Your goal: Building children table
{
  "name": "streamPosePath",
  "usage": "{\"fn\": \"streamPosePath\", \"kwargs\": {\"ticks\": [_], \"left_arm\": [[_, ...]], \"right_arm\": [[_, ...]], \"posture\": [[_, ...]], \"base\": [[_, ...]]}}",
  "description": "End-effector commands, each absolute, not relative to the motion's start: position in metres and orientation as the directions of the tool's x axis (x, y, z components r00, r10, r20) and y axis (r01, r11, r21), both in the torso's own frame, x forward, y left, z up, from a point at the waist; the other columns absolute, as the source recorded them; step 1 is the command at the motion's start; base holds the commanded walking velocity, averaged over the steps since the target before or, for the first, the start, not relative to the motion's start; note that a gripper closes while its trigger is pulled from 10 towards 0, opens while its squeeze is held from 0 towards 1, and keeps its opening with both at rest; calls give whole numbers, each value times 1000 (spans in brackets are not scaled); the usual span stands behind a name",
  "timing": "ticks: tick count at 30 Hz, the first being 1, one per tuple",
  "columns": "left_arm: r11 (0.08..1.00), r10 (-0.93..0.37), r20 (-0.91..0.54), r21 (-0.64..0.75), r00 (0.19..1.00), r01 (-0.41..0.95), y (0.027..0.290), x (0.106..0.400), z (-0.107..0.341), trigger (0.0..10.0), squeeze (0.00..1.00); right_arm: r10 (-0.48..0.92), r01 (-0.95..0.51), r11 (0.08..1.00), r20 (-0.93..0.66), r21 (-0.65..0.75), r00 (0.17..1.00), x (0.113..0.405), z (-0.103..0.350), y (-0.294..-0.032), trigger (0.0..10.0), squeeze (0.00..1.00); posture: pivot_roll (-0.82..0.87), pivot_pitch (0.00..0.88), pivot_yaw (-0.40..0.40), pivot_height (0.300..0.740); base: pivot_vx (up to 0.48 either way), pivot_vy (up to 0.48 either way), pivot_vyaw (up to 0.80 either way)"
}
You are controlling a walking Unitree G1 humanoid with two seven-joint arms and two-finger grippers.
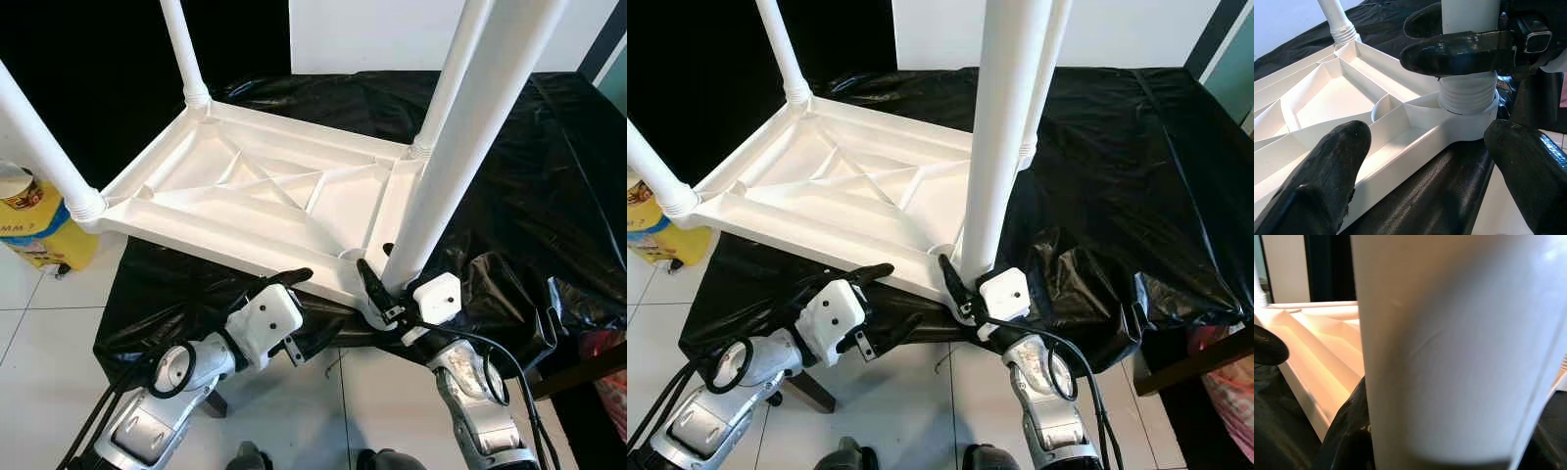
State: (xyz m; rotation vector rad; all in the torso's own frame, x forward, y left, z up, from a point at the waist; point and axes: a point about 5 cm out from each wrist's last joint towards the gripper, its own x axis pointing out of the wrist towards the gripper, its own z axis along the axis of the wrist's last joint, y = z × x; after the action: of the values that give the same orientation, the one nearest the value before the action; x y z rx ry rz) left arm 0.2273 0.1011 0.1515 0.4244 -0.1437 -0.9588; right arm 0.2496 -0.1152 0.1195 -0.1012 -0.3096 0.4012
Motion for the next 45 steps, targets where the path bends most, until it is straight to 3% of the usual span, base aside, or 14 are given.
{"fn": "streamPosePath", "kwargs": {"ticks": [1,18,25,38,45], "left_arm": [[408,-863,-119,409,491,816,99,223,147,10000,0],[402,-859,-121,443,498,801,103,227,150,10000,0],[401,-860,-119,443,496,802,101,227,149,10000,0],[392,-866,-113,452,487,801,98,228,149,10000,0],[391,-866,-112,458,488,798,97,229,148,10000,0]], "right_arm": [[315,-303,945,100,-122,944,247,88,-130,10000,0],[30,-29,998,17,-49,999,259,85,-133,10000,0],[37,-36,997,20,-68,999,257,86,-131,10000,0],[-54,55,998,-60,22,997,258,80,-145,10000,0],[-22,21,1000,-51,-16,998,258,81,-143,10000,0]], "posture": [[11,139,10,740],[26,130,10,740],[20,135,5,740],[6,129,-1,740],[5,122,-4,740]], "base": [[0,0,0],[0,0,0],[0,0,0],[0,0,0],[0,0,0]]}}
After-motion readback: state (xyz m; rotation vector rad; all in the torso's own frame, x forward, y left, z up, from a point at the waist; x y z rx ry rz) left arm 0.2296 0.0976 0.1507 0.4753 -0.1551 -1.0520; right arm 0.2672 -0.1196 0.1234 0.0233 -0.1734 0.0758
